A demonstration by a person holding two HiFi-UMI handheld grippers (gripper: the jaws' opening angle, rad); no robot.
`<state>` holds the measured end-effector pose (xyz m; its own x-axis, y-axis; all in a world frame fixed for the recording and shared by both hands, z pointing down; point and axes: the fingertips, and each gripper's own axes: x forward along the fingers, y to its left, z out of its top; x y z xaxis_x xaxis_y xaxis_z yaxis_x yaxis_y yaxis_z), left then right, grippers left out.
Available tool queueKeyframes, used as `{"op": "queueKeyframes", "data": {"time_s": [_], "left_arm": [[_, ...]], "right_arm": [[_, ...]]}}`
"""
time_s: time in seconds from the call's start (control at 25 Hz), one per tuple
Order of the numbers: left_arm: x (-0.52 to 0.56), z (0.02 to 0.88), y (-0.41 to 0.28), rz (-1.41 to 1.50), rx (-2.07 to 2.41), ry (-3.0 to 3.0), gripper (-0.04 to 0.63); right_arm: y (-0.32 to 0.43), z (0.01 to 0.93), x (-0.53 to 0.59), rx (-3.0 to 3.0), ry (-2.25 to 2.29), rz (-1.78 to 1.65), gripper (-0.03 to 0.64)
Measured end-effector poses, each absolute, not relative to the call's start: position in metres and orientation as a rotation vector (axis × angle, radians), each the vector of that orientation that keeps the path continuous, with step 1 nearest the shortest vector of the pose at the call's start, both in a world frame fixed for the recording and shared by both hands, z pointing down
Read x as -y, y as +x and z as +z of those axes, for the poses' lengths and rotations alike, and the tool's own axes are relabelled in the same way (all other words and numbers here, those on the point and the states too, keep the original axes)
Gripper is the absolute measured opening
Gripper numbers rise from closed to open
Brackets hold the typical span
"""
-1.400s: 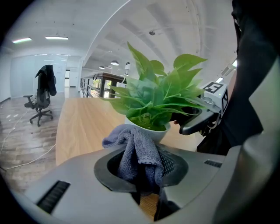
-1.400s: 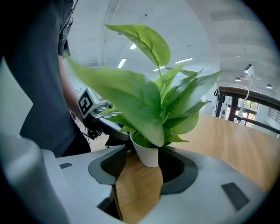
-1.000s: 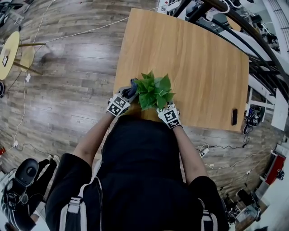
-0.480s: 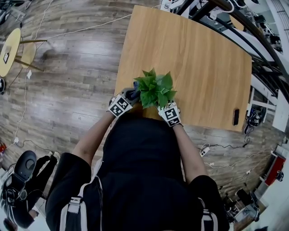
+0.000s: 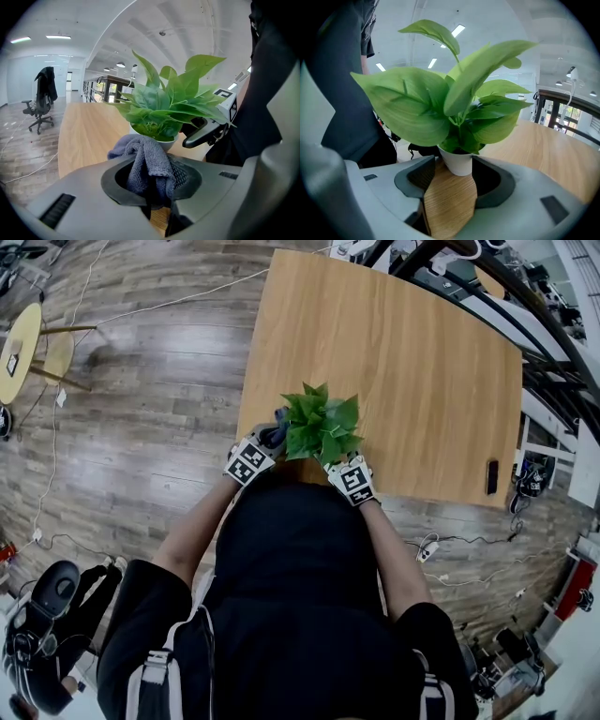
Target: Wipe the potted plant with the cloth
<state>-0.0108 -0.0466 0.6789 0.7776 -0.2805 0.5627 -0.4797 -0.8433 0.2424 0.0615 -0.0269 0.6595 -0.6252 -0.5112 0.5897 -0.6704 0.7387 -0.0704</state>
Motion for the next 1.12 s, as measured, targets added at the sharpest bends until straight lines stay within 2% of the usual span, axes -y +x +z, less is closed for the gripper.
{"op": "queueKeyframes", "data": {"time_s": [0.2, 0.4, 0.64, 1.12], "left_arm": [[0.059, 0.682, -0.024, 0.698, 0.660, 2.551, 0.115], [0.067, 0.681, -0.027, 0.690, 0.704, 2.532, 0.115], [0.072, 0.680, -0.024, 0.734, 0.721, 2.559, 0.115], [0.045, 0.679, -0.020, 0.726, 0.608, 2.577, 0.115]], "right_arm": [[0.055, 0.663, 0.015, 2.407, 0.816, 0.392, 0.232], [0.078, 0.661, 0.036, 2.370, 0.955, 0.376, 0.232], [0.061, 0.657, 0.041, 2.403, 0.845, 0.327, 0.232], [0.058, 0.660, 0.042, 2.402, 0.893, 0.347, 0.232]]}}
